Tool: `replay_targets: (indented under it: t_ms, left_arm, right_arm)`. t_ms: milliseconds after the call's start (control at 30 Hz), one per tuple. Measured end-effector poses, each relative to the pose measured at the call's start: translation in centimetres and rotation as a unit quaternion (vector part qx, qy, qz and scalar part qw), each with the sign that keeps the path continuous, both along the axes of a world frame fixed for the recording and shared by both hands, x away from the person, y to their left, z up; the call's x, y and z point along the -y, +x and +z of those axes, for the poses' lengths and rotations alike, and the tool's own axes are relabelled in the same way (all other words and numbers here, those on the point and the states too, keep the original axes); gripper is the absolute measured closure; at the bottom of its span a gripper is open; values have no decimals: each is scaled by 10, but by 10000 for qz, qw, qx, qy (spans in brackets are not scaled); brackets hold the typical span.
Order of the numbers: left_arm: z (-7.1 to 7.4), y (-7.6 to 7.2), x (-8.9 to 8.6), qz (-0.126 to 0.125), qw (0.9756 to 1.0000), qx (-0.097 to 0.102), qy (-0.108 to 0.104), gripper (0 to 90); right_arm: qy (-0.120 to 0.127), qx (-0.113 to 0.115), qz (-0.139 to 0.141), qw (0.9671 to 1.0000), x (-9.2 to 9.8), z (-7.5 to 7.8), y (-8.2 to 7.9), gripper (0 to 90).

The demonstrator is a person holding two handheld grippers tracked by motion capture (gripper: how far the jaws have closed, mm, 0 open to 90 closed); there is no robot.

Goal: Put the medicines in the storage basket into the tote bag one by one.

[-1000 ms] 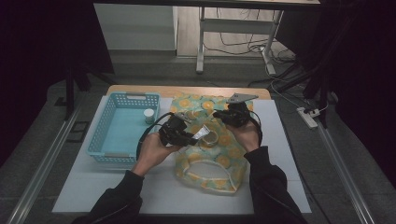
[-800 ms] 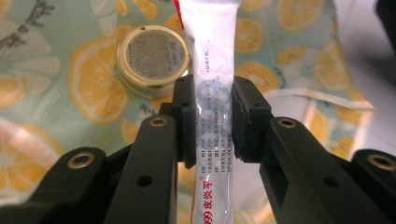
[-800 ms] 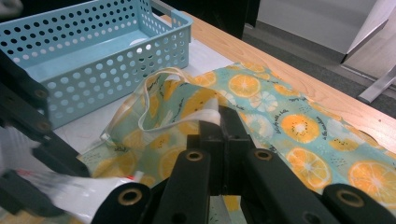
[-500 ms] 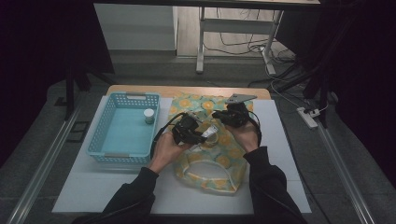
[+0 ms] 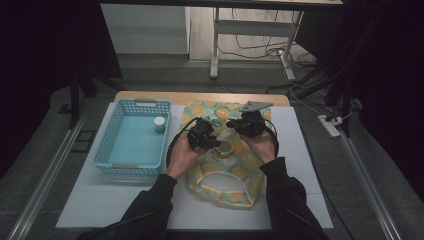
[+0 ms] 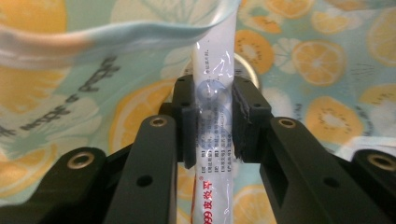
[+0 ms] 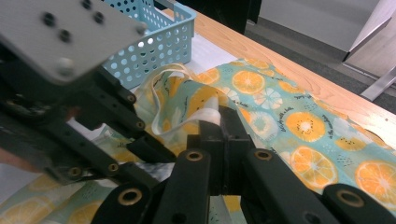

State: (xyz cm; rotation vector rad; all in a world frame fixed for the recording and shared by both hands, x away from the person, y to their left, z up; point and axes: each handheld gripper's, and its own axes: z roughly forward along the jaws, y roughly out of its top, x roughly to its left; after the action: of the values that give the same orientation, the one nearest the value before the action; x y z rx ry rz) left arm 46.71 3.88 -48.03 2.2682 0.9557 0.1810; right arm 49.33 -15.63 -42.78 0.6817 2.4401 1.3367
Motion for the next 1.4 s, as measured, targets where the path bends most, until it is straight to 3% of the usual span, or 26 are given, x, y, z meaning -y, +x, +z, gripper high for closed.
replay_targets:
  t_ms: [567,767,1100,1400]
  left_arm:
    - [-19,22,5,335,9989,32,339,725]
    - [-21,24,6,398,9983,92,421,719]
    - [-18,20,4,382,9988,106,278,653]
    - [-14,13,3,71,9999,57,122,574]
  right_arm:
    - [-16,25,10,10000,-1,-1,0,899]
    - [-17,15,7,10000,-1,-2,0,899]
    - [-10,31,8,10000,0,0,0,899]
    - [10,36,0,10000,1,0,0,899]
